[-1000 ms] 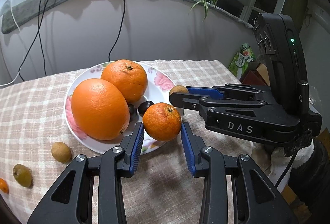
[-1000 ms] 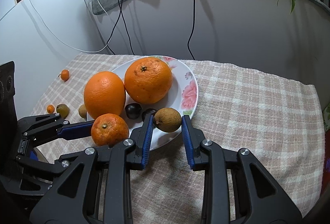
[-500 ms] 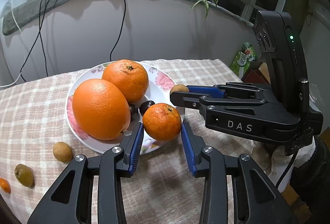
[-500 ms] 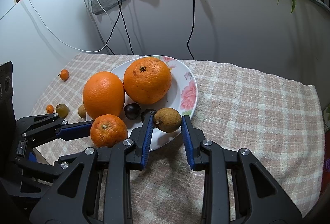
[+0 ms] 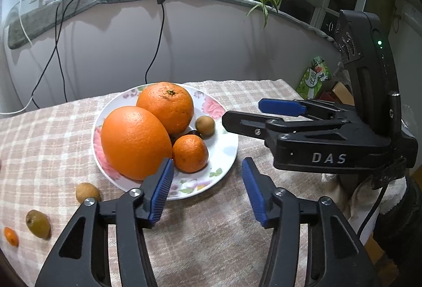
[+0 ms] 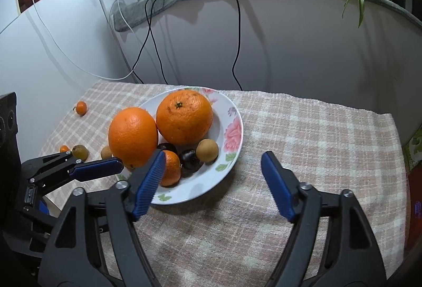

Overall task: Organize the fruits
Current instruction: 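Open both grippers to drop the mandarin and brown fruit onto the plate, then move the left gripper to another mandarin while the right gripper approaches an olive-green kiwi, then close the left gripper on the mandarin while the right gripper closes on the kiwi, then carry the mandarin and kiwi with both grippers over the plate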

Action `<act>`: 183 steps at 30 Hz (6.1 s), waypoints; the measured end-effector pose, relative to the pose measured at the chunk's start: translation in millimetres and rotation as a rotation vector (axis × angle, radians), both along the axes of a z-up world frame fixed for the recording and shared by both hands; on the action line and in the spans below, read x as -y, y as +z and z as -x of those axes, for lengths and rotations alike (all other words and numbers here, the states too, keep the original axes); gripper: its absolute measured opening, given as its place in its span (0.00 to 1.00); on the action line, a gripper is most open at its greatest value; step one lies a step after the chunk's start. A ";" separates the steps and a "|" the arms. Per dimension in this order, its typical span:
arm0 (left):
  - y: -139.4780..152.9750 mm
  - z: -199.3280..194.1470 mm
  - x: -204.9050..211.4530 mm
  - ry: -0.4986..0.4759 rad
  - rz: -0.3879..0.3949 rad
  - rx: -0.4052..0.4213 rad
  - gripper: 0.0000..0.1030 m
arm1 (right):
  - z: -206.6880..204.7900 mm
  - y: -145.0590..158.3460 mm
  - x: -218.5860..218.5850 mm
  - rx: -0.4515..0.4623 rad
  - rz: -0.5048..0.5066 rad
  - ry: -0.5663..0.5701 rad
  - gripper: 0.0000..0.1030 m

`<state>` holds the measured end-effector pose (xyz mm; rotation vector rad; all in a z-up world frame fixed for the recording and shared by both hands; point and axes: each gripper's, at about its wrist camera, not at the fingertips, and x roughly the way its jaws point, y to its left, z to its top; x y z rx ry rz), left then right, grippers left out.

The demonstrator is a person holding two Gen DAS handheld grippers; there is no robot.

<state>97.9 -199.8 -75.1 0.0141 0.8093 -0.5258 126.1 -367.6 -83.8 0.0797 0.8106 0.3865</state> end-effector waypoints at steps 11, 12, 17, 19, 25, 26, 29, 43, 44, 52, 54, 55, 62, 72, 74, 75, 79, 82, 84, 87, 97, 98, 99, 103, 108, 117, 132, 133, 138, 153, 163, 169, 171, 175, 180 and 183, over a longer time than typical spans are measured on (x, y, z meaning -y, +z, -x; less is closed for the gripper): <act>4.9 7.4 -7.5 0.016 0.010 0.011 0.66 | 7.8 8.1 -3.0 0.014 0.020 -0.004 0.78; 5.4 8.5 -8.7 0.018 0.010 0.012 0.66 | 8.8 9.0 -3.3 0.017 0.020 -0.004 0.78; 10.0 15.3 -16.9 0.030 0.021 0.019 0.66 | 16.1 14.5 -4.4 0.032 -0.002 -0.019 0.78; 12.3 19.2 -22.0 0.036 0.025 0.024 0.66 | 19.2 16.5 -4.8 0.041 -0.011 -0.029 0.78; 18.5 27.4 -39.3 0.069 0.034 0.040 0.66 | 27.9 23.8 -11.1 0.065 -0.033 -0.033 0.78; 18.9 26.6 -41.0 0.075 0.033 0.042 0.66 | 29.5 25.2 -13.2 0.067 -0.032 -0.029 0.78; 21.3 30.3 -55.4 0.104 0.039 0.048 0.66 | 33.6 28.5 -21.5 0.068 -0.027 -0.011 0.78; 22.5 45.4 -126.3 0.251 0.028 0.056 0.66 | 43.6 34.2 -70.3 0.062 0.016 0.081 0.82; 21.4 46.6 -132.7 0.264 0.026 0.055 0.66 | 44.4 34.4 -74.7 0.064 0.015 0.089 0.84; 9.9 54.3 -178.9 0.351 0.009 0.038 0.66 | 46.8 32.5 -115.3 0.061 0.020 0.174 0.84; 6.0 56.0 -189.5 0.371 0.003 0.031 0.66 | 47.6 31.5 -126.2 0.061 0.024 0.198 0.84; 3.4 56.4 -195.0 0.381 0.001 0.026 0.66 | 47.9 30.9 -130.5 0.061 0.026 0.208 0.84; -12.1 56.5 -222.4 0.429 -0.005 -0.015 0.61 | 44.3 21.5 -162.1 0.037 0.033 0.275 0.85; -24.7 46.5 -240.8 0.455 0.003 -0.054 0.39 | 35.4 6.3 -194.4 -0.018 -0.005 0.351 0.84; -27.0 43.4 -241.8 0.454 -0.004 -0.060 0.38 | 33.5 2.9 -202.0 -0.027 0.001 0.363 0.79; -28.0 42.1 -242.1 0.454 -0.006 -0.063 0.37 | 32.3 0.7 -205.9 -0.036 0.001 0.369 0.76; -32.5 37.5 -245.8 0.454 -0.006 -0.076 0.35 | 26.8 -9.6 -219.0 -0.078 -0.014 0.392 0.67; -34.7 35.1 -248.2 0.457 -0.005 -0.083 0.35 | 22.3 -17.5 -228.3 -0.105 -0.013 0.407 0.59; -36.0 33.7 -248.9 0.455 -0.007 -0.086 0.33 | 19.4 -22.6 -234.0 -0.119 -0.010 0.417 0.57; -38.1 31.5 -249.3 0.455 -0.011 -0.091 0.32 | 15.0 -29.6 -241.6 -0.133 0.005 0.421 0.52; -45.2 24.4 -247.0 0.451 -0.015 -0.106 0.27 | 3.1 -43.1 -250.5 -0.169 0.006 0.428 0.44; -45.4 23.8 -247.0 0.451 -0.014 -0.108 0.27 | 2.5 -43.1 -251.0 -0.169 0.004 0.430 0.43; -45.6 23.2 -246.9 0.452 -0.014 -0.108 0.25 | 2.1 -43.0 -251.7 -0.169 0.004 0.431 0.43; -46.8 21.3 -246.4 0.453 -0.014 -0.109 0.25 | 1.6 -44.0 -258.8 -0.173 0.004 0.446 0.37; -47.2 20.3 -246.4 0.452 -0.014 -0.106 0.24 | 2.6 -44.4 -264.1 -0.168 0.011 0.460 0.31; -42.2 25.3 -246.9 0.450 0.010 -0.090 0.24 | 5.9 -39.1 -255.4 -0.157 -0.013 0.442 0.29; -14.8 33.3 -220.1 0.385 0.049 -0.037 0.24 | 25.0 -13.4 -210.1 -0.097 -0.054 0.388 0.29; -13.0 33.6 -217.2 0.378 0.051 -0.033 0.24 | 26.0 -12.1 -206.1 -0.093 -0.056 0.382 0.29; -5.5 33.6 -200.1 0.341 0.062 -0.016 0.24 | 31.6 -3.3 -175.8 -0.071 -0.073 0.339 0.29; 11.1 29.8 -148.2 0.237 0.081 0.013 0.24 | 34.1 11.9 -87.2 -0.027 -0.093 0.186 0.29; 13.6 22.6 -100.9 0.145 0.083 0.013 0.24 | 31.5 9.9 -38.7 -0.020 -0.092 0.090 0.29; 13.5 17.1 -75.4 0.100 0.078 0.009 0.24 | 28.5 6.1 -17.3 -0.020 -0.092 0.054 0.29; 13.6 15.2 -66.9 0.085 0.075 0.010 0.24 | 26.9 5.0 -12.3 -0.018 -0.091 0.041 0.29; 13.1 10.4 -50.5 0.056 0.065 0.010 0.24 | 22.4 2.0 -0.8 -0.021 -0.098 0.023 0.29; 11.7 2.9 -32.8 0.028 0.064 0.005 0.24 | 13.5 -2.0 7.7 -0.027 -0.102 0.012 0.29; 10.7 -0.4 -22.6 0.011 0.060 0.003 0.24 | 7.3 -4.6 11.1 -0.029 -0.103 0.008 0.29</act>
